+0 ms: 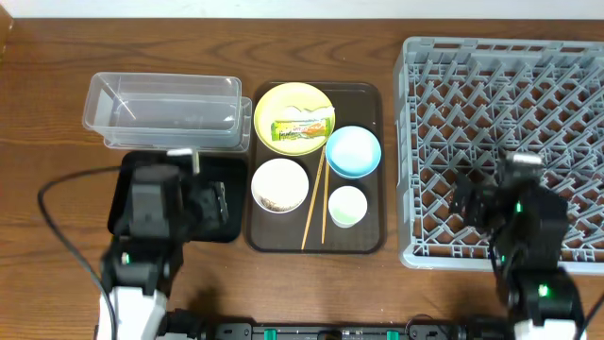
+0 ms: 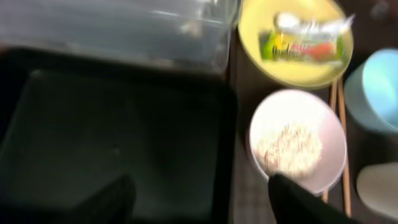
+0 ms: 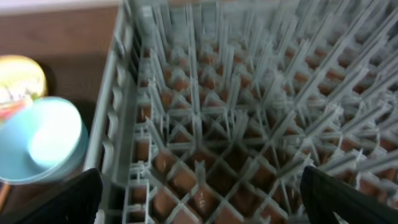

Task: Sort waste into correct bins and load items into the dishwasher rack
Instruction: 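Reach the left gripper to the yellow plate and grasp the white tissue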

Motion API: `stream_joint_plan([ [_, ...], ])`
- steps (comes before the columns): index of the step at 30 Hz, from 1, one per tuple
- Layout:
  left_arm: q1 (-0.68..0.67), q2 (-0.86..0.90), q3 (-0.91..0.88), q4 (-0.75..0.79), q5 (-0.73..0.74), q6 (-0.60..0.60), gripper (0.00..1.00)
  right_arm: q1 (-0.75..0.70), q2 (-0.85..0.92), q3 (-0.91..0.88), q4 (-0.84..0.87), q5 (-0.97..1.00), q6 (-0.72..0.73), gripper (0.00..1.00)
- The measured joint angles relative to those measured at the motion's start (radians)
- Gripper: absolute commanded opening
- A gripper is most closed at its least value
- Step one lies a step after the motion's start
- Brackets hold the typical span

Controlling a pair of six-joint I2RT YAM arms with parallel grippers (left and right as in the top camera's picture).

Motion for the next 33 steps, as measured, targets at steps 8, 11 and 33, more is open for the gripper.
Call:
stream_joint_plan([
  [8, 0.000, 0.156, 0.155, -0.103, 0.020, 0.000, 0.71, 0.000, 0.170, 0.087, -0.043, -0.002, -0.001, 0.99],
  [11, 0.000, 0.157, 0.156, -0.014, 0.026, 0.002, 0.71, 0.000, 0.183, 0.087, -0.043, -0.009, -0.001, 0.99],
  [33, -0.160, 0.743, 0.505, 0.428, 0.095, 0.400, 0.70, 0.000, 0.183, 0.088, -0.034, -0.027, -0.001, 0.99],
])
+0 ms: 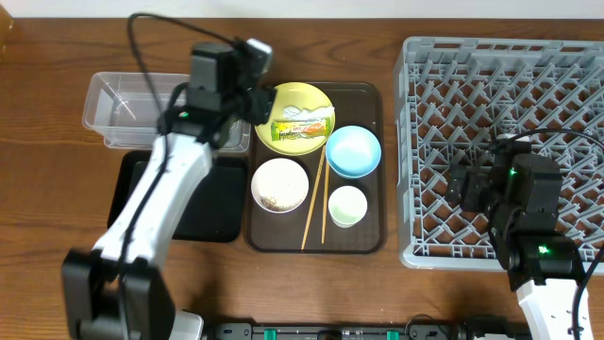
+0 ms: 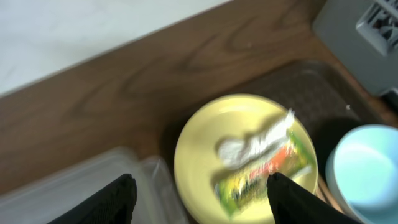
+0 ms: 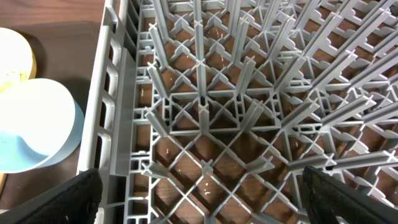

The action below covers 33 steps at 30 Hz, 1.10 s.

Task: Sort waste into correct bins and load items into the dishwasher rack
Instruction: 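Reach the left gripper to the yellow plate and grasp the white tissue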

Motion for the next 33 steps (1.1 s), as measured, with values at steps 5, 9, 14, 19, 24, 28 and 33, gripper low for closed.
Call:
stream_joint_plan([
  [5, -0.050, 0.116, 0.001, 0.083, 0.001, 0.018, 0.70, 0.000, 0.000, 0.000, 0.000, 0.000, 0.000, 0.99],
  [9, -0.076, 0.204, 0.001, 0.128, 0.001, 0.019, 0.70, 0.000, 0.000, 0.000, -0.002, 0.000, 0.000, 0.99],
  [14, -0.080, 0.290, 0.001, 0.184, 0.001, 0.020, 0.70, 0.000, 0.000, 0.000, -0.002, 0.000, 0.000, 0.99],
  [19, -0.080, 0.352, 0.001, 0.210, 0.001, 0.019, 0.69, 0.000, 0.000, 0.000, -0.002, 0.000, 0.000, 0.99],
  [24, -0.080, 0.402, 0.001, 0.224, 0.000, 0.021, 0.64, 0.000, 0.000, 0.000, -0.002, 0.000, 0.000, 0.99],
  [28, -0.080, 0.424, 0.001, 0.231, 0.000, 0.020, 0.51, 0.000, 0.000, 0.000, -0.005, 0.000, 0.000, 0.99],
  [33, -0.080, 0.427, 0.001, 0.226, 0.001, 0.020, 0.36, 0.000, 0.000, 0.000, -0.010, 0.000, 0.000, 0.99],
])
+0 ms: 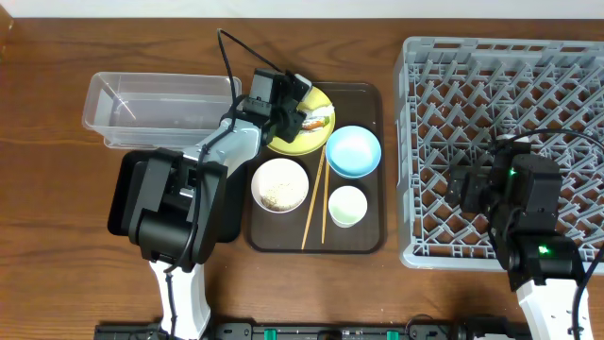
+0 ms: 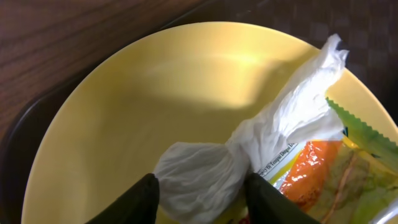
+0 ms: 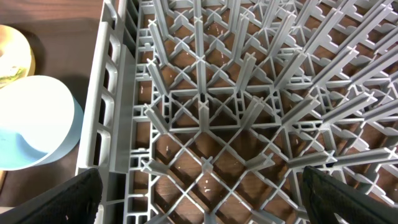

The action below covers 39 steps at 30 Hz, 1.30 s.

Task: Sort waste into correct bins and load items into the dishwasher rack
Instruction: 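Reach the left gripper to the yellow plate and grasp the white tissue, then carry the tissue left and drop it into the clear plastic bin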

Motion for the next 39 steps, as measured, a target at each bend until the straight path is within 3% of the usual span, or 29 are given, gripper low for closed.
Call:
stream_joint_plan([
  [4, -0.002, 0.000, 0.000, 0.001, -0.002, -0.005, 0.13, 0.000, 0.000, 0.000, 0.000, 0.000, 0.000, 0.99],
  [7, -0.002, 0.000, 0.000, 0.001, 0.001, -0.005, 0.06, 0.000, 0.000, 0.000, 0.000, 0.000, 0.000, 0.99],
  [18, -0.002, -0.032, 0.000, -0.011, 0.003, -0.060, 0.06, 0.000, 0.000, 0.000, 0.000, 0.000, 0.000, 0.99],
  [25, 0.002, -0.245, 0.000, -0.076, -0.005, -0.103, 0.06, 0.000, 0.000, 0.000, 0.000, 0.000, 0.000, 0.99],
  [30, 0.051, -0.356, 0.001, -0.188, -0.067, -0.231, 0.06, 0.000, 0.000, 0.000, 0.000, 0.000, 0.000, 0.99],
  [39, 0.224, -0.375, 0.001, -0.336, -0.146, -0.560, 0.06, 0.000, 0.000, 0.000, 0.000, 0.000, 0.000, 0.99],
])
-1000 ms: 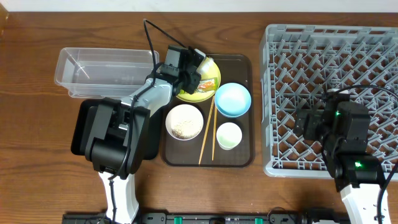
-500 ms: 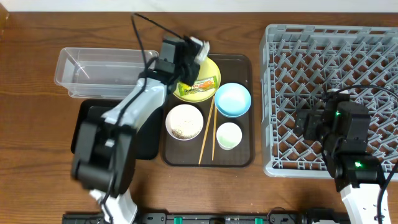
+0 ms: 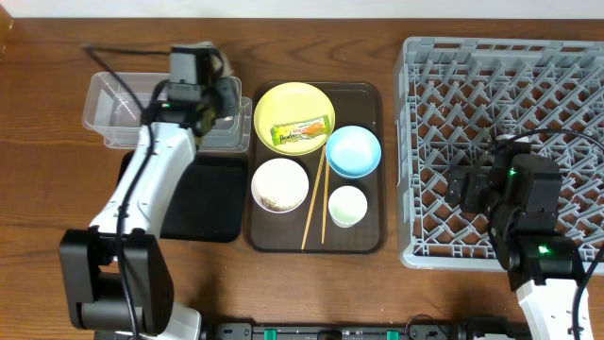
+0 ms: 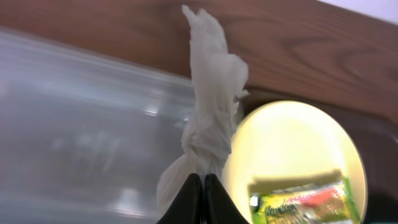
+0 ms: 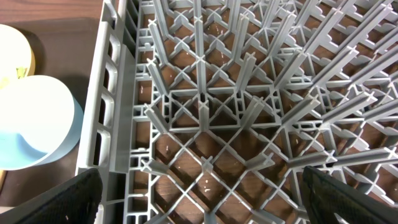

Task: Sort waste into correct bins and load items into the dishwasher rack
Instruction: 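Carry the tissue left and drop it into the clear plastic bin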

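Note:
My left gripper is shut on a twisted white tissue, which hangs over the right end of the clear plastic bin. In the overhead view the left gripper sits at that bin's right rim. A green snack wrapper lies alone on the yellow plate. The blue bowl, white bowl with rice, small cup and chopsticks rest on the brown tray. My right gripper stands open, holding nothing, over the grey dishwasher rack.
A black bin lies in front of the clear bin, left of the tray. The rack fills the right side of the table. The left arm's cable arcs over the clear bin.
My left gripper was open around the tissue on the yellow plate; it is now shut on the tissue and holds it over the clear bin's right end. The right arm has not moved.
My left gripper was open low over the black bin, then above the yellow plate, then down at the plate with its fingers either side of the tissue. Now the tissue is off the plate, held at the clear bin. The right gripper stayed open over the rack.

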Motion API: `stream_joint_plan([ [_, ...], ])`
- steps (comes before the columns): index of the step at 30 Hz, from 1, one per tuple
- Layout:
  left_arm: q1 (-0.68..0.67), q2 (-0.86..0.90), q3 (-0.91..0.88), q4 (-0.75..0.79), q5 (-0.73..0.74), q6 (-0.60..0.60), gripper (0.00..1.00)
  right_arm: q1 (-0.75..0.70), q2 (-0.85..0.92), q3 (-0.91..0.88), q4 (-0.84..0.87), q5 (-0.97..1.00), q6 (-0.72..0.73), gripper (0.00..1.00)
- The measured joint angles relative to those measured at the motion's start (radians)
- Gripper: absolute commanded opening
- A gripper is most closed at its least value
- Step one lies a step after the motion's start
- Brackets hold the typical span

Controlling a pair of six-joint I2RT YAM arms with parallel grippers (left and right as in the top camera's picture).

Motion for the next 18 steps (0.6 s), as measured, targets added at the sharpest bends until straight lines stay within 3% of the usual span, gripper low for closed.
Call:
stream_joint_plan([
  [4, 0.044, 0.000, 0.000, -0.054, -0.029, -0.148, 0.07, 0.000, 0.000, 0.000, 0.000, 0.000, 0.000, 0.99],
  [7, 0.057, 0.000, 0.000, -0.066, -0.040, -0.221, 0.17, 0.000, 0.000, 0.000, 0.000, 0.000, 0.000, 0.99],
  [11, 0.057, 0.000, 0.000, -0.070, -0.044, -0.266, 0.52, 0.000, 0.000, 0.000, 0.000, 0.000, 0.000, 0.99],
  [15, 0.057, 0.000, 0.000, -0.068, -0.045, -0.283, 0.55, 0.000, 0.000, 0.000, 0.000, 0.000, 0.000, 0.99],
  [18, 0.056, 0.000, 0.000, -0.040, -0.005, -0.219, 0.55, 0.000, 0.000, 0.000, 0.000, 0.000, 0.000, 0.99],
])
